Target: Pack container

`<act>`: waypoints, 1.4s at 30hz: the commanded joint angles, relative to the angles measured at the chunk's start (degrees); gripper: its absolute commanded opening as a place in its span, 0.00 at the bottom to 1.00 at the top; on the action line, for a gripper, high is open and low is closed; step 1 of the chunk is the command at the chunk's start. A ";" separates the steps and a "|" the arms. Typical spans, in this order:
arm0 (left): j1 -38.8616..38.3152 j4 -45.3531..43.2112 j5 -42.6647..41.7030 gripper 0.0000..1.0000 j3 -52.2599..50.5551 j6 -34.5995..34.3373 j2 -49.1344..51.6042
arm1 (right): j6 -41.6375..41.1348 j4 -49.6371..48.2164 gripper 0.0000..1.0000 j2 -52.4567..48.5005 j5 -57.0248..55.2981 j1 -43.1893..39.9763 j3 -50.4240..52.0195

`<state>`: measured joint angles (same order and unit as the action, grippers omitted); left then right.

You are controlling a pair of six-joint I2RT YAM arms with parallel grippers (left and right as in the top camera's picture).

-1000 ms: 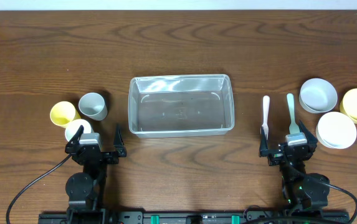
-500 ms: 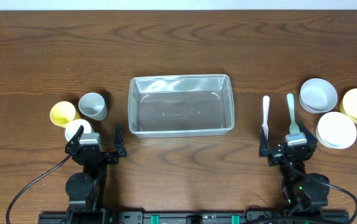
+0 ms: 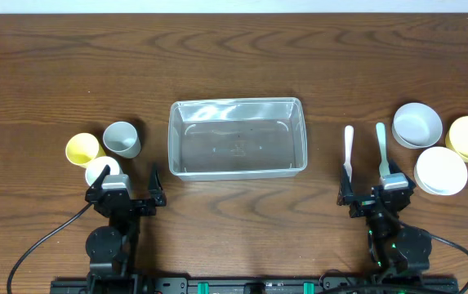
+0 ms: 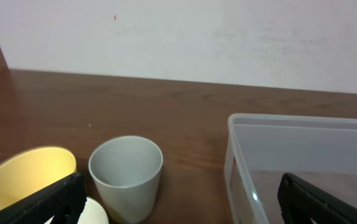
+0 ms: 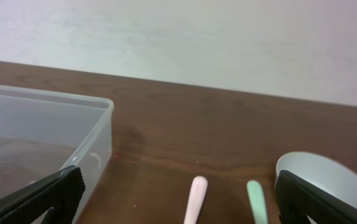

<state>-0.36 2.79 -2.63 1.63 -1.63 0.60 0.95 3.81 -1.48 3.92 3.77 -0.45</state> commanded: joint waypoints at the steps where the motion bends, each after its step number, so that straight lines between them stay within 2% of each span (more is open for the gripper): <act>1: 0.35 4.07 0.72 0.98 2.51 -5.33 0.83 | -3.76 1.25 0.99 -2.27 0.63 -0.39 -1.84; 5: 0.35 9.49 0.72 0.98 10.16 -6.86 5.33 | -3.69 4.87 0.99 -7.80 0.61 -0.39 -7.26; 11: 0.35 22.14 0.72 0.98 28.57 -6.86 20.28 | -3.69 13.64 0.99 -23.21 0.63 -0.39 -20.39; 15: 0.35 34.91 0.72 0.98 44.26 -6.84 34.51 | -3.69 23.67 0.99 -35.58 0.63 -0.39 -31.95; 22: 0.35 63.56 0.70 0.98 75.47 -6.84 60.92 | -3.28 44.48 0.99 -56.19 2.29 -0.39 -52.06; 24: 0.35 67.78 0.26 0.98 80.74 -6.84 65.53 | -3.28 46.73 0.99 -59.43 4.76 -0.39 -54.64; 26: 0.35 69.07 -1.09 0.98 83.84 -6.84 69.11 | -3.30 46.84 0.99 -61.90 5.51 -0.39 -55.34; 33: 0.35 62.42 -0.59 0.98 84.94 -6.19 77.64 | -4.79 47.93 0.99 -67.38 5.31 -0.39 -55.32; 42: 0.42 61.70 0.59 0.98 84.91 -6.45 94.92 | -4.79 48.52 0.99 -68.46 5.33 -0.39 -55.32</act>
<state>-0.36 64.73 -2.74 85.86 -7.88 92.07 -2.83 52.14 -69.84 8.56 3.75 -54.72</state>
